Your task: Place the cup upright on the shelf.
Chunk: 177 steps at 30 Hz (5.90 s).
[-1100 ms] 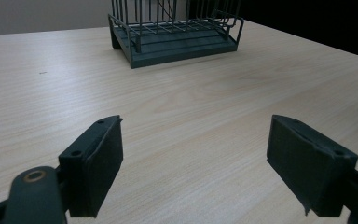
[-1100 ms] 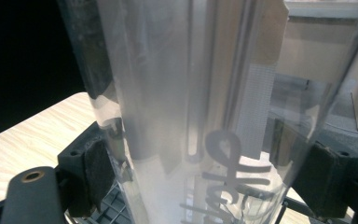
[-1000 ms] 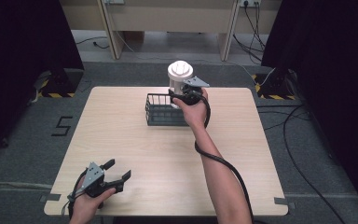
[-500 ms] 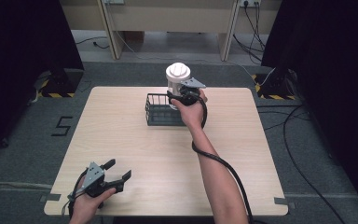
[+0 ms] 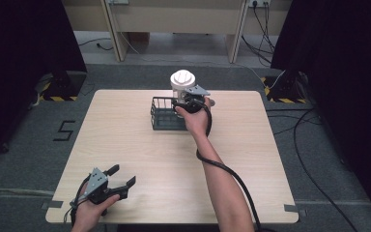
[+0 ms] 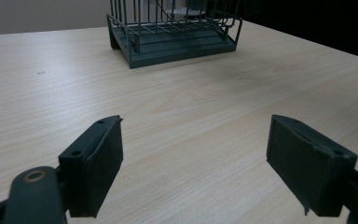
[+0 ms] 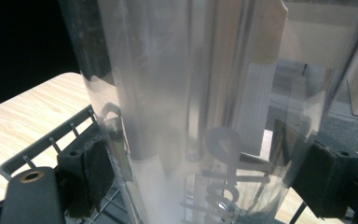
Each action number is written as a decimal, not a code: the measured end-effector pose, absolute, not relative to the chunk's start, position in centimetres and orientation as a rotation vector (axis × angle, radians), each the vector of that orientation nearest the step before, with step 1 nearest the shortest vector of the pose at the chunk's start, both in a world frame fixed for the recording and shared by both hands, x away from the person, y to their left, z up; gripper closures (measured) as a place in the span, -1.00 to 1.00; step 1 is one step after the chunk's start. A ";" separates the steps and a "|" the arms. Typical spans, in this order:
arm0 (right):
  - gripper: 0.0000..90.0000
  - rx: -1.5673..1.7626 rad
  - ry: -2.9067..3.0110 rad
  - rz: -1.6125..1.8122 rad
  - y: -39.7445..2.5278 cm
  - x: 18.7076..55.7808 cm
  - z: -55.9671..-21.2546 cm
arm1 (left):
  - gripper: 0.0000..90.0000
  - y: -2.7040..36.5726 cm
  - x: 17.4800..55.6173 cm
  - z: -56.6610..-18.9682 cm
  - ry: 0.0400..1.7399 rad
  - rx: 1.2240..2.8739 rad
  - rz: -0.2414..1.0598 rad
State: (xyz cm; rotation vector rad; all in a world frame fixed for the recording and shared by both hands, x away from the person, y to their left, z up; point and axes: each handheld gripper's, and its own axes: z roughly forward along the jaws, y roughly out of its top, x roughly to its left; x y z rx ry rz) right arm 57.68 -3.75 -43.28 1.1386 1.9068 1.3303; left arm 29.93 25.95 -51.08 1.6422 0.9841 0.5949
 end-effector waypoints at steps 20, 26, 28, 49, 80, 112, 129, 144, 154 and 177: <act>-0.60 1.170 1.922 1.318 -3.5 57.7 -44.7 | -0.60 25.9 30.0 -51.1 0.987 1.639 0.592; -0.61 1.164 1.919 1.316 -3.4 57.7 -44.9 | -0.60 26.0 30.0 -51.2 0.987 1.644 0.592; -0.61 1.162 1.920 1.316 -3.4 57.7 -44.9 | -0.60 26.0 30.0 -51.2 0.988 1.641 0.592; -0.66 1.152 1.916 1.335 -3.7 56.7 -44.7 | -0.60 25.9 30.1 -51.3 0.987 1.648 0.594; -0.66 1.122 1.927 1.372 -6.0 53.5 -43.6 | -0.60 25.8 30.1 -51.3 0.991 1.650 0.601; -0.65 1.052 1.939 1.416 -8.1 49.8 -43.2 | -0.60 25.8 30.1 -51.3 0.995 1.653 0.603; -0.65 1.055 1.928 1.408 -10.2 48.0 -43.3 | -0.60 25.8 30.1 -51.3 0.998 1.653 0.606; -0.64 1.049 1.937 1.401 -11.9 46.0 -43.2 | -0.60 25.8 30.1 -51.3 0.999 1.655 0.607; -0.64 1.055 1.930 1.381 -14.3 44.3 -43.6 | -0.60 25.8 30.1 -51.4 1.002 1.652 0.609; -0.63 1.120 1.886 1.342 -20.1 39.8 -46.0 | -0.60 25.9 30.1 -51.4 1.009 1.654 0.626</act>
